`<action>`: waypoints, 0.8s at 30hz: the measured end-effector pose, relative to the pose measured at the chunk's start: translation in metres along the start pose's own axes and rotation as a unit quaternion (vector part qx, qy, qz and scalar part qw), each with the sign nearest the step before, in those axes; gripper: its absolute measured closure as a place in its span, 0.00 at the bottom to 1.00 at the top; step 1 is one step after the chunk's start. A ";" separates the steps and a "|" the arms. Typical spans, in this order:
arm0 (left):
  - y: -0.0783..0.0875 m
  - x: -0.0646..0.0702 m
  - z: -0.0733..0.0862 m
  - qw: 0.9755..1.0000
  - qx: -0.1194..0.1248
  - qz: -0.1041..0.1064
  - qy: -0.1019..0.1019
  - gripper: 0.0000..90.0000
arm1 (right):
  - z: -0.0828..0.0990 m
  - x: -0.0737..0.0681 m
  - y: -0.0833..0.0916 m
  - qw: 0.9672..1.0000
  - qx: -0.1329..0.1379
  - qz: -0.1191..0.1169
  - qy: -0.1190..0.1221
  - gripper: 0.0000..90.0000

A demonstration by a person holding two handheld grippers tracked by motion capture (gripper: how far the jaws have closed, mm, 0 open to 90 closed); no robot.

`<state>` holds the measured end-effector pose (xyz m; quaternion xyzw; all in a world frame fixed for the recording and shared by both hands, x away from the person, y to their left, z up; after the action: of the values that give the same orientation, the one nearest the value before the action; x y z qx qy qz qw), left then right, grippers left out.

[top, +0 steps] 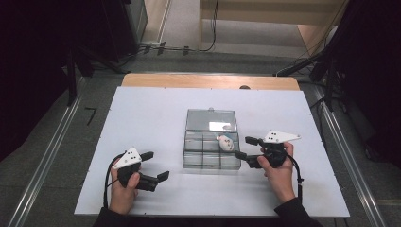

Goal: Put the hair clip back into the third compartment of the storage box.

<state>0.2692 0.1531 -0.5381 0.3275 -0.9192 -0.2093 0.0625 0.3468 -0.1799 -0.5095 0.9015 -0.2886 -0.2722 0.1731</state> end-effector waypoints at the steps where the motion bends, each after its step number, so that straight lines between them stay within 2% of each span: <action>1: 0.000 0.000 -0.001 1.000 0.001 0.000 0.000 0.00 | 0.000 0.000 0.002 1.000 0.002 -0.001 0.000 0.21; 7: 0.000 0.000 -0.004 1.000 0.002 -0.004 -0.004 0.00 | 0.004 0.004 0.010 1.000 0.006 -0.009 -0.004 0.12; 14: 0.001 0.000 -0.009 1.000 0.003 -0.008 -0.010 0.00 | 0.009 0.005 0.019 1.000 0.017 -0.013 0.007 0.07; 18: 0.000 0.000 -0.014 1.000 0.005 -0.011 -0.012 0.00 | 0.013 0.007 0.024 1.000 0.022 -0.006 0.010 0.01; 24: 0.000 -0.002 -0.021 1.000 0.011 -0.010 -0.011 0.00 | 0.019 0.013 0.032 1.000 0.031 0.000 0.005 0.00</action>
<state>0.2761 0.1473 -0.5189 0.3348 -0.9188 -0.2036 0.0469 0.3307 -0.2152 -0.5149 0.9076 -0.2962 -0.2587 0.1467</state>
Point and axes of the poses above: each handheld gripper's, and its own axes: y roughly backward along the jaws, z roughly out of its underside, x roughly to its right, the point moved 7 cm from there along -y, roughly forward along the jaws, and after that the axes turned 15 degrees about -y, right-handed, at the moved point
